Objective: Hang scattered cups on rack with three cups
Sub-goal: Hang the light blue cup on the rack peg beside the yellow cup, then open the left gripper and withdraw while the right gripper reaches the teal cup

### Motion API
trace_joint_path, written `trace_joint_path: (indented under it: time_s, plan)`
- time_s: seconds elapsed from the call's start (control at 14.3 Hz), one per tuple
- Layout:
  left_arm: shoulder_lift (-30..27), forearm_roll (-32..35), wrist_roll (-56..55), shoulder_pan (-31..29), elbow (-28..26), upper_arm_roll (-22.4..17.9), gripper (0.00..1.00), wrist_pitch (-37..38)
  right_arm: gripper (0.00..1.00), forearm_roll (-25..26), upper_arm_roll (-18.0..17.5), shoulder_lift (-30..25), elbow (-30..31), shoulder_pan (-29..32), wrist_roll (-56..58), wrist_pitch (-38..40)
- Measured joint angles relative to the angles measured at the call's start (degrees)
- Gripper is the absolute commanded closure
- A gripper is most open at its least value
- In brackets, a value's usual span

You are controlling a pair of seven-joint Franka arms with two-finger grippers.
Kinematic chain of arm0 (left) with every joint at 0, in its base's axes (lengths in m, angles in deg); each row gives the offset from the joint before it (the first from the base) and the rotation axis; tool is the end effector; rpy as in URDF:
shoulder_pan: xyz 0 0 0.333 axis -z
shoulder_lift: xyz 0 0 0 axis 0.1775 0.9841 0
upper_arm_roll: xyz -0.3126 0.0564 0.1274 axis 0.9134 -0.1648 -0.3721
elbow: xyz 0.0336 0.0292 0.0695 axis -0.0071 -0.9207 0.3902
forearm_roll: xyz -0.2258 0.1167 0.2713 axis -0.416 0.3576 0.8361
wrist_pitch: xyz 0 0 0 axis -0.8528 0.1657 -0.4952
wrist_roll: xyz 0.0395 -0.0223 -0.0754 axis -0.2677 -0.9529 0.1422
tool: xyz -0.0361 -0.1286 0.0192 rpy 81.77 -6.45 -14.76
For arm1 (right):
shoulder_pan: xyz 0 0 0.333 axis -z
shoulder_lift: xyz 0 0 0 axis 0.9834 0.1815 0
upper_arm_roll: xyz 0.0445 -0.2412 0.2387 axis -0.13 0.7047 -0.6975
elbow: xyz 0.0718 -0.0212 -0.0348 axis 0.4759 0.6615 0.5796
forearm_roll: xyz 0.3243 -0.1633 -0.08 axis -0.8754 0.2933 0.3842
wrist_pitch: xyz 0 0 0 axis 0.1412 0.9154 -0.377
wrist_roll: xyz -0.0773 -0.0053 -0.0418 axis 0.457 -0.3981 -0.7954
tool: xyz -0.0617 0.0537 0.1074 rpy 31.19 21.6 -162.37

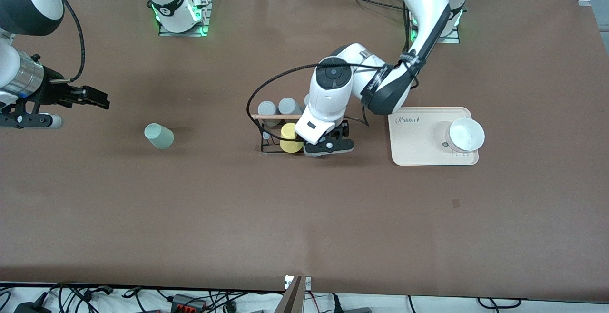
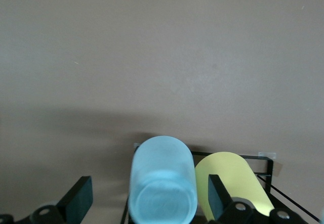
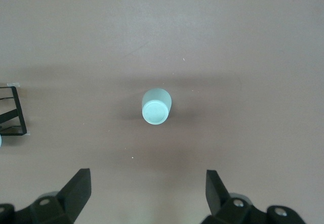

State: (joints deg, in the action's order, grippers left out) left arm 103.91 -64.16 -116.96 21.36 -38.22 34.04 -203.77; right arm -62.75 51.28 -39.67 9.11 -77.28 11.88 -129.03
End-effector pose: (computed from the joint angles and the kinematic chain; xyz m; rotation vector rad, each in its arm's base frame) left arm 0.5721 -0.4514 0.3584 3.0663 0.2381 0.0984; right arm 0.5591 0.0025 0.5229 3.1318 -0.0486 -0.2146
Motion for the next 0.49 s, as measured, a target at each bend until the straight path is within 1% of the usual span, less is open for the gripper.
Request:
trace_joint_path:
  time_s: [0.21, 0.35, 0.49]
  plan:
    - [-6.1, 0.0, 2.7, -2.1, 0.4, -0.1, 0.00, 7.7, 0.00, 0.0, 0.0, 2.9, 0.1, 0.0, -0.1, 0.0]
    - [-10.9, 0.0, 8.2, -4.7, 0.5, -0.1, 0.00, 14.9, 0.00, -0.2, 0.0, 6.7, 0.2, 0.0, -0.1, -1.2]
    - [-15.2, 0.0, 15.9, -8.5, 0.5, -0.2, 0.00, 21.2, 0.00, -0.2, 0.0, 11.1, 0.4, -0.1, -0.1, -3.9]
